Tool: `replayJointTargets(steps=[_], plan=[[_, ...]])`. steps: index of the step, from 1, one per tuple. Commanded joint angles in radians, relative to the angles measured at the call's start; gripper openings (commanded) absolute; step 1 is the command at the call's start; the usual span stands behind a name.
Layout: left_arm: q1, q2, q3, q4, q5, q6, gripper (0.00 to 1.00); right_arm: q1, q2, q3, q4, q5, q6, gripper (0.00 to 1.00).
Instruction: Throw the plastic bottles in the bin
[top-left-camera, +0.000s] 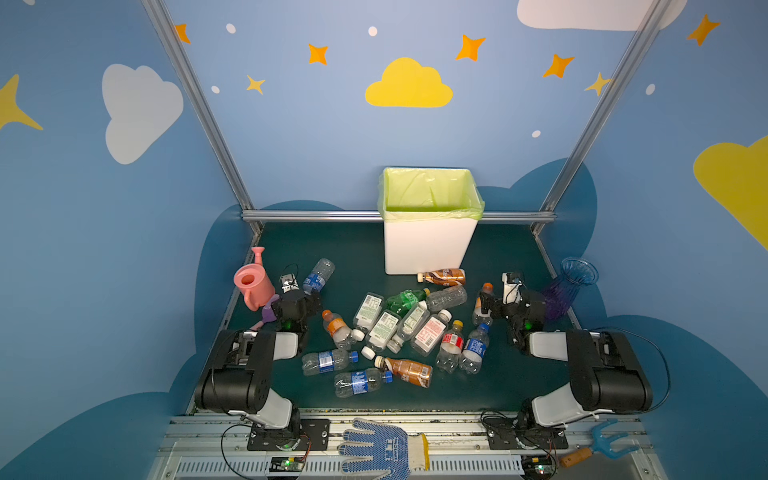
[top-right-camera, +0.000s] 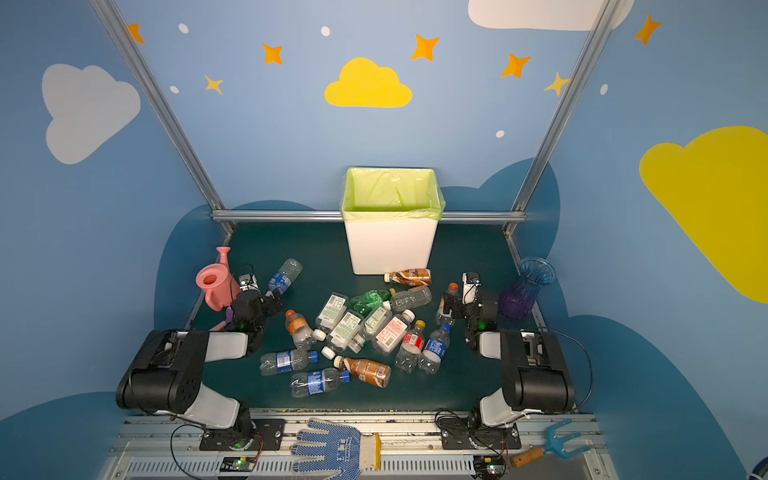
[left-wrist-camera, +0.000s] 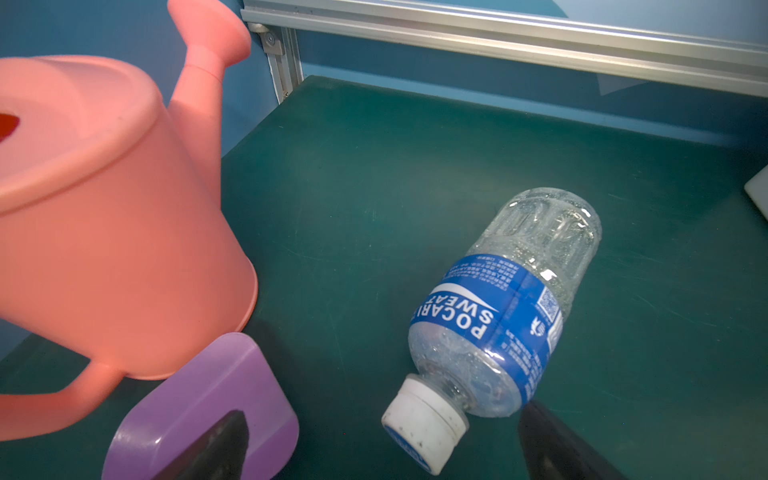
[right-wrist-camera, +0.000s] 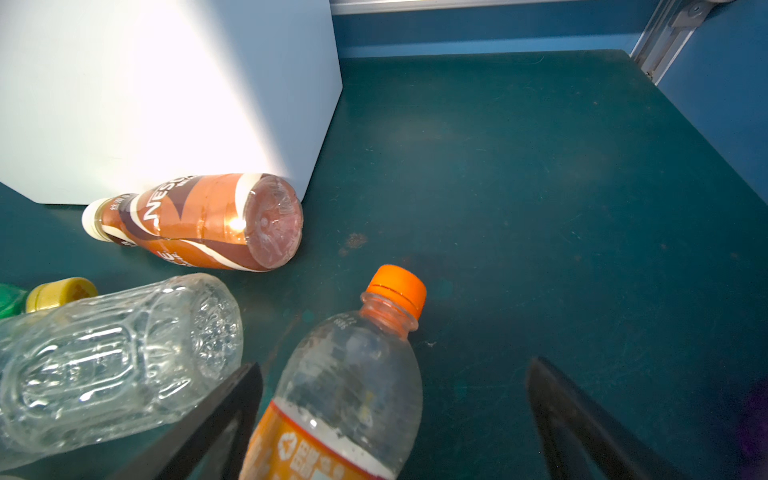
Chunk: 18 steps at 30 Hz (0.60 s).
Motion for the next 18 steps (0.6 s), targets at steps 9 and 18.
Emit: replayJointTargets(steps=[9, 18], plan=[[0.004, -0.036, 0.037, -0.043, -0.023, -0.023, 1.0, -0.002, -0.049, 0.029, -0.033, 0.068, 0.04, 0.98], [0.005, -0.229, 0.408, -0.728, -0.019, -0.082, 1.0, -0.007, -0.356, 0.264, -0.859, 0.125, 0.235, 0.98]])
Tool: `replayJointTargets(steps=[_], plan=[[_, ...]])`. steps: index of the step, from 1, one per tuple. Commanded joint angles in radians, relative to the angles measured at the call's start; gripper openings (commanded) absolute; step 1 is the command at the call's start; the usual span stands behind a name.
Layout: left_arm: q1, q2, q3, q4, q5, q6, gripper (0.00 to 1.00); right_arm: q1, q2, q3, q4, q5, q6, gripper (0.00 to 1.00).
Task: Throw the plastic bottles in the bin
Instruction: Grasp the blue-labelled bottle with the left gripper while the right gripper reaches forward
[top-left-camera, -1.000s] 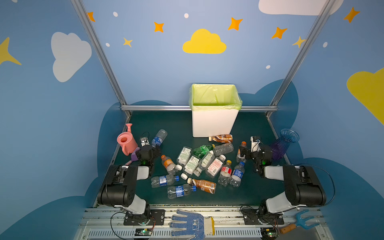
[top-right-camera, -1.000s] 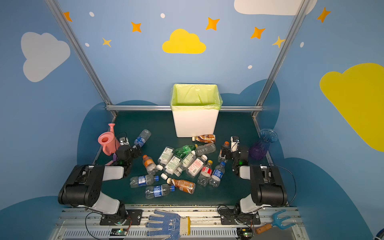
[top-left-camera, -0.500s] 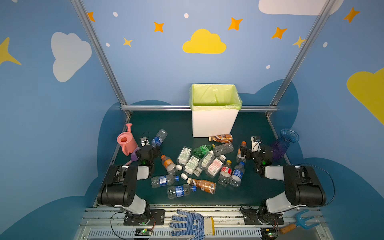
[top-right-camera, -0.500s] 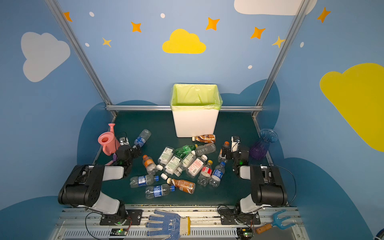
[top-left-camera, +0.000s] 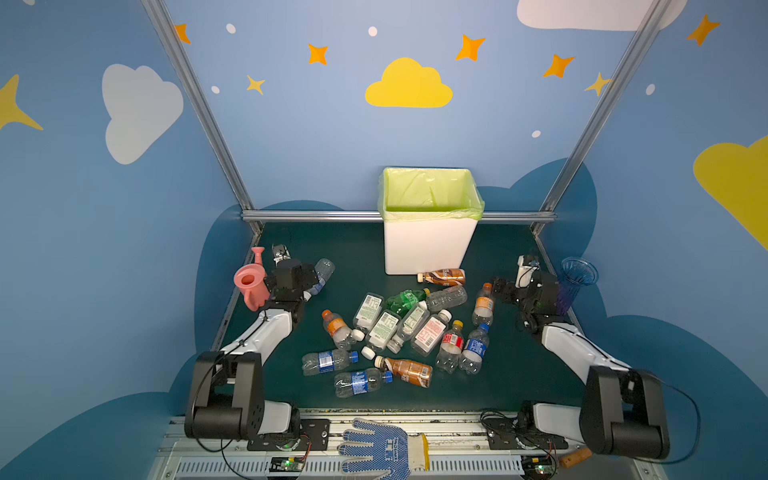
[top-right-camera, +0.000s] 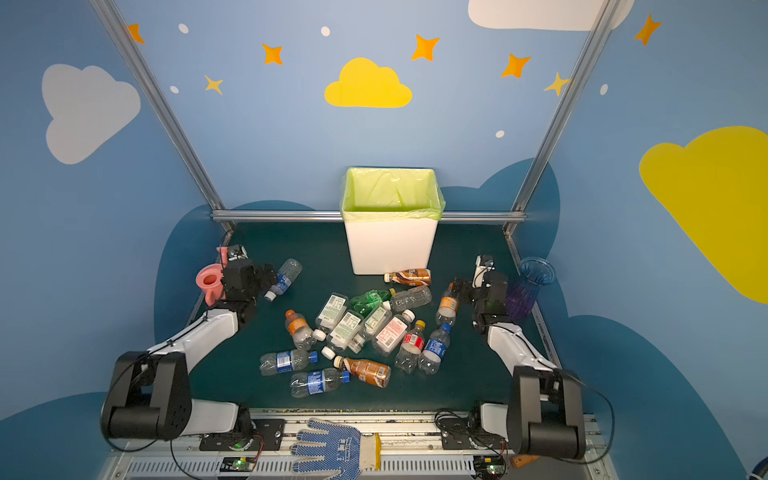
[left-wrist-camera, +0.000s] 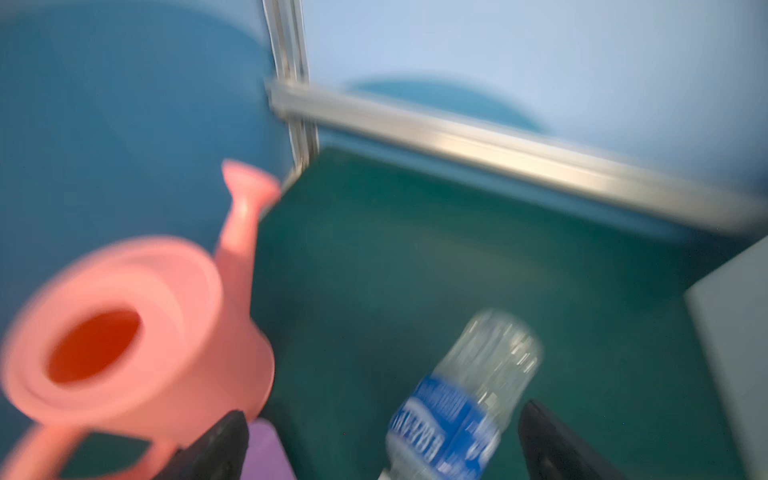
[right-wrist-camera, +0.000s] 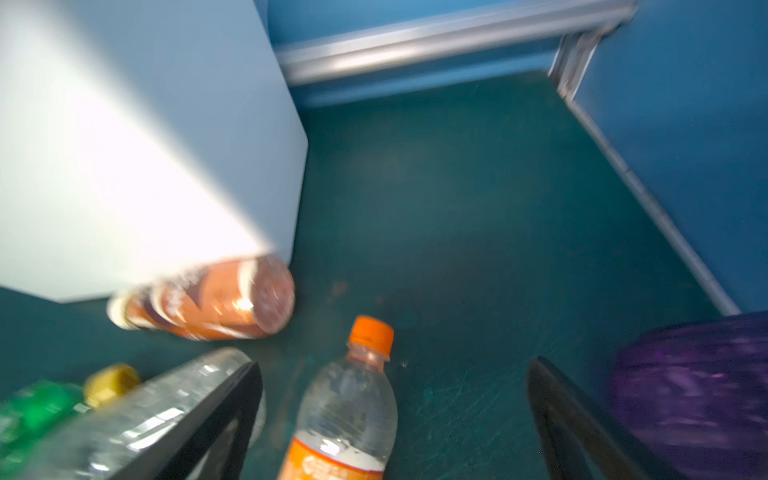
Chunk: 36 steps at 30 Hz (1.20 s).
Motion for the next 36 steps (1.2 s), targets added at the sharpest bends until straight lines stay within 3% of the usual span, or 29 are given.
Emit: replayJointTargets(steps=[1, 3, 9, 15, 20, 29, 36], plan=[[0.003, -0.052, 0.041, -0.189, 0.038, -0.012, 1.0, -0.002, -0.088, 0.022, -0.336, 0.012, 0.097, 0.98], [0.002, -0.036, 0.079, -0.19, 0.086, 0.016, 1.0, -0.002, -0.129, 0.016, -0.376, 0.016, 0.138, 0.98], [-0.008, 0.151, 0.329, -0.459, 0.206, 0.059, 1.0, -0.002, -0.162, 0.003, -0.398, -0.008, 0.22, 0.98], [-0.02, 0.37, 0.554, -0.728, 0.248, 0.128, 1.0, -0.002, -0.114, 0.054, -0.484, -0.016, 0.218, 0.98], [-0.021, 0.503, 0.676, -0.842, 0.326, 0.161, 0.98, -0.002, -0.107, 0.057, -0.507, -0.002, 0.229, 0.98], [-0.023, 0.713, 0.853, -1.004, 0.307, 0.179, 0.89, -0.004, -0.133, 0.044, -0.52, 0.03, 0.234, 0.98], [-0.022, 0.779, 0.892, -1.019, 0.306, 0.17, 0.82, -0.006, -0.132, 0.042, -0.527, 0.027, 0.239, 0.98]])
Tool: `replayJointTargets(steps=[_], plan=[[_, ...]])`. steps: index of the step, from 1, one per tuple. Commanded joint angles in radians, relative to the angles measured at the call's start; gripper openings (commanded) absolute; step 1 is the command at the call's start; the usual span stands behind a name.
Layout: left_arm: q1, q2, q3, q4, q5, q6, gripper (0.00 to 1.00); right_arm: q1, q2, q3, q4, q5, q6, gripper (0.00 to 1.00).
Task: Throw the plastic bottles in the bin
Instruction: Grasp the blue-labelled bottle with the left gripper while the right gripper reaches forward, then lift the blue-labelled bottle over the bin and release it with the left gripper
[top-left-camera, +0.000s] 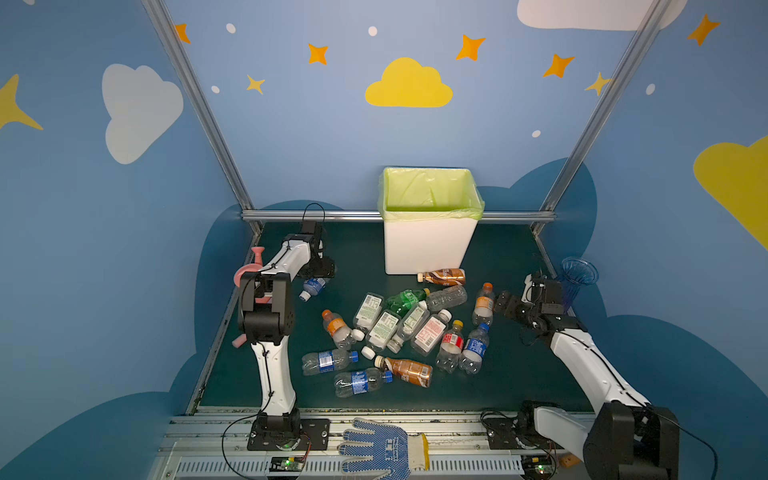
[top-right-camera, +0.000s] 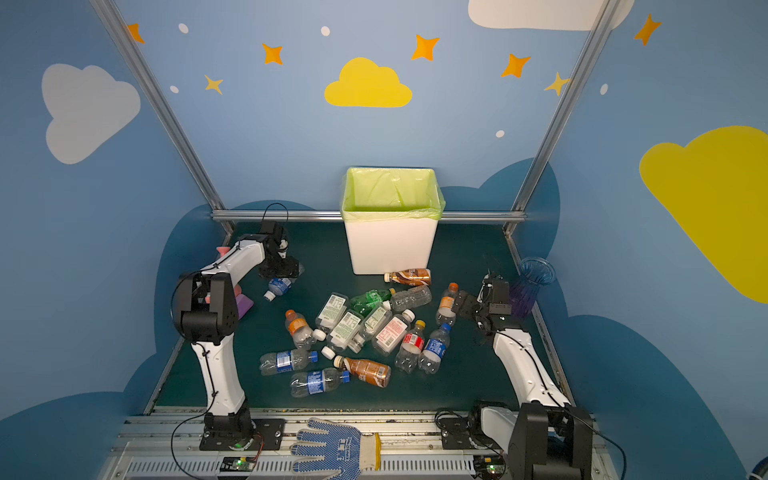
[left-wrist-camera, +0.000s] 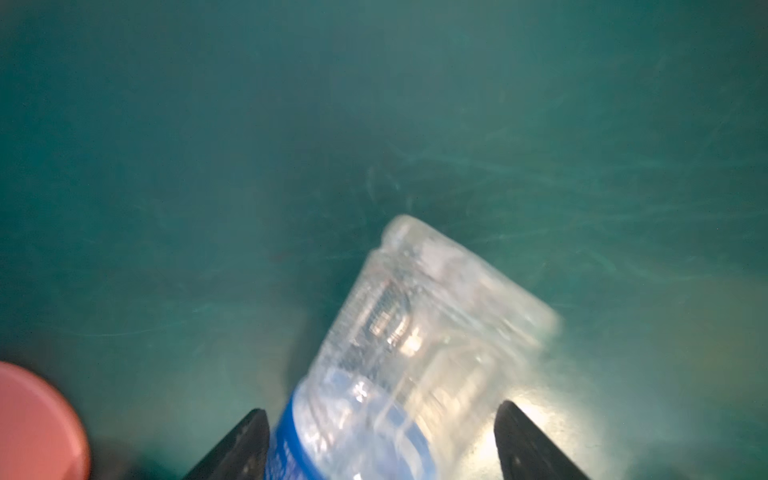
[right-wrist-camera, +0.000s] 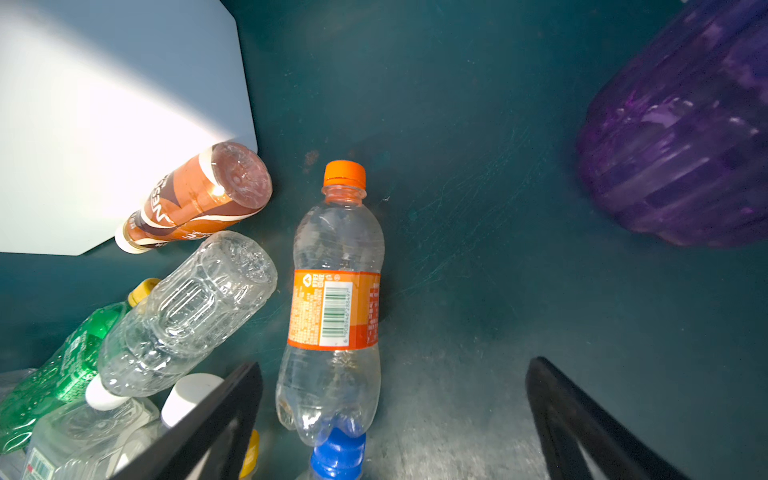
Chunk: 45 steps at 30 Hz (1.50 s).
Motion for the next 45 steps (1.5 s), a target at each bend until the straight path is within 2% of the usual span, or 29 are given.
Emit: replayJointTargets(steps=[1, 8, 14, 19, 22, 27, 30, 33, 37, 40, 42, 45], plan=[[-0.006, 0.029, 0.019, -0.068, 0.011, -0.001, 0.82, -0.005, -0.015, 0.011, -0.023, 0.012, 0.009, 0.98], [-0.006, 0.072, 0.055, -0.082, 0.025, 0.004, 0.78, -0.006, -0.016, 0.009, -0.02, 0.012, 0.012, 0.98], [-0.005, 0.07, 0.063, -0.065, 0.058, -0.012, 0.62, -0.006, -0.018, 0.007, -0.018, 0.013, 0.016, 0.98], [-0.004, 0.013, 0.044, -0.018, 0.097, -0.037, 0.49, -0.007, -0.021, 0.007, -0.016, 0.018, 0.016, 0.98], [0.007, -0.049, 0.039, 0.024, 0.146, -0.077, 0.45, -0.009, -0.021, 0.007, -0.014, 0.018, 0.015, 0.98], [0.051, -0.174, 0.054, 0.141, 0.308, -0.196, 0.39, -0.012, -0.024, 0.007, -0.019, 0.018, 0.013, 0.98], [0.068, -0.254, 0.12, 0.232, 0.379, -0.263, 0.37, -0.016, -0.03, 0.01, -0.02, 0.017, 0.012, 0.98], [0.07, -0.322, 0.222, 0.353, 0.395, -0.321, 0.37, -0.019, -0.041, 0.016, -0.023, 0.015, 0.01, 0.98], [0.067, -0.379, 0.315, 0.649, 0.399, -0.485, 0.37, -0.022, -0.067, 0.021, -0.038, 0.018, 0.004, 0.98], [0.034, -0.37, 0.343, 0.858, 0.358, -0.611, 0.37, -0.027, -0.097, 0.02, -0.051, 0.027, -0.002, 0.98], [-0.026, -0.318, 0.415, 0.84, 0.331, -0.584, 0.37, -0.031, -0.118, 0.016, -0.057, 0.029, -0.003, 0.98], [-0.157, -0.139, 0.675, 0.602, 0.338, -0.499, 0.39, -0.036, -0.146, 0.007, -0.047, 0.021, 0.008, 0.98]])
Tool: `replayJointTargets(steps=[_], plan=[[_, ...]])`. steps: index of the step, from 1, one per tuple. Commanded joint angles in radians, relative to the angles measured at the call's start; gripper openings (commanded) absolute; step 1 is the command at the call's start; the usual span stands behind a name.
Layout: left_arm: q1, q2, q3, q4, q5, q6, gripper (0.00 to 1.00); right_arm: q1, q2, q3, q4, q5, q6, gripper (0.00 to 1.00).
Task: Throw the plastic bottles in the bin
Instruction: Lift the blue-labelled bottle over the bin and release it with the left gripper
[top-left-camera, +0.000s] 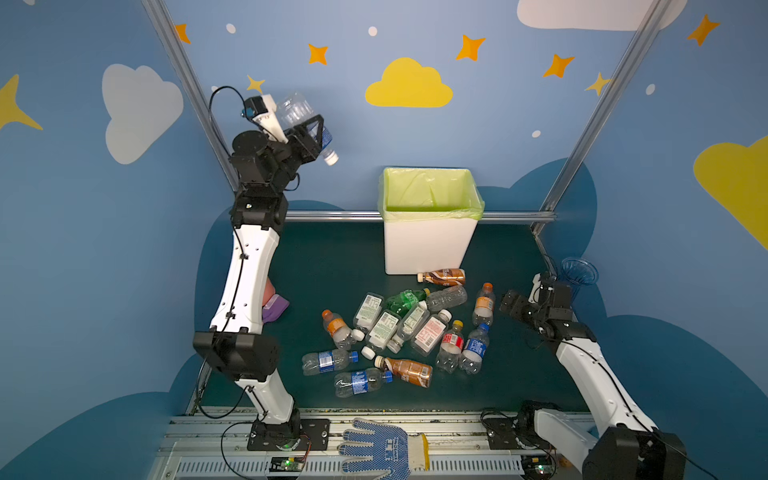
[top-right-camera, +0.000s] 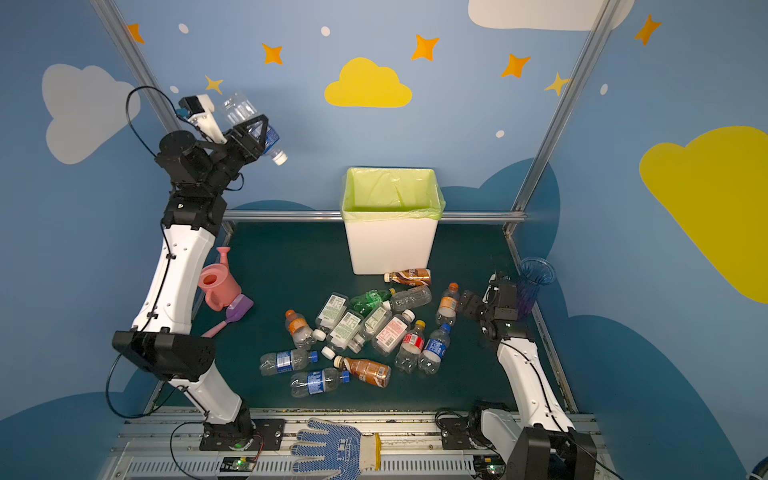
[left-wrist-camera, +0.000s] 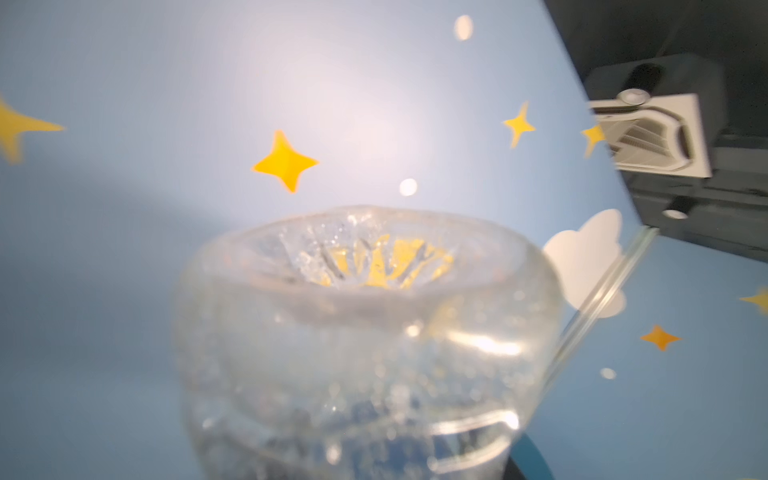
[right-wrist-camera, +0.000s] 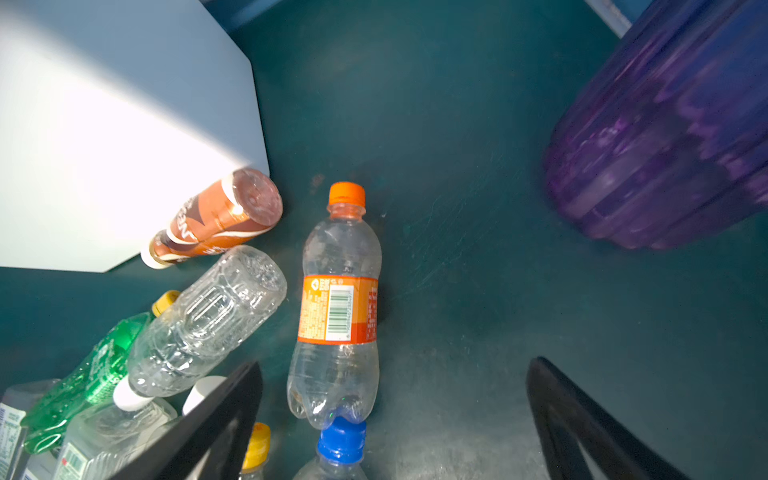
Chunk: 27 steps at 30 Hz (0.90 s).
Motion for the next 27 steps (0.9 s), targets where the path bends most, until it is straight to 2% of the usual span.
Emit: replayJointTargets(steps=[1, 2, 4, 6, 8, 9, 12, 18, 24, 27], plan=[[-0.162, 0.264, 0.277, -0.23, 0.029, 0.052, 0.42, -0.005, -0.034, 0.007, -0.004, -0.003, 0.011, 0.98], [-0.203, 0.365, 0.438, -0.373, 0.029, 0.081, 0.46, -0.007, -0.036, -0.013, 0.008, -0.013, 0.015, 0.98], [-0.264, 0.591, 0.815, -0.601, 0.001, 0.109, 0.64, -0.008, -0.031, -0.016, 0.01, -0.034, 0.022, 0.98], [-0.27, 0.61, 0.837, -0.6, 0.003, 0.052, 0.72, -0.01, -0.023, -0.003, -0.014, -0.048, 0.016, 0.98], [-0.266, 0.575, 0.814, -0.565, -0.019, 0.019, 0.86, -0.009, -0.023, 0.035, -0.044, -0.049, -0.002, 0.98], [-0.267, 0.547, 0.798, -0.538, -0.033, 0.028, 0.98, -0.009, -0.026, 0.039, -0.051, -0.042, -0.007, 0.98], [-0.278, 0.425, 0.69, -0.453, -0.064, 0.102, 1.0, -0.012, -0.038, 0.032, -0.047, -0.038, -0.003, 0.98], [-0.319, 0.134, 0.241, -0.218, -0.11, 0.214, 1.0, -0.011, -0.005, 0.007, -0.007, -0.096, 0.061, 0.98], [-0.323, -0.042, -0.1, -0.163, -0.128, 0.282, 1.0, -0.001, 0.078, 0.017, -0.038, -0.125, 0.09, 0.98], [-0.32, -0.157, -0.352, -0.086, -0.207, 0.3, 1.0, 0.011, 0.137, 0.048, -0.057, -0.132, 0.089, 0.96]])
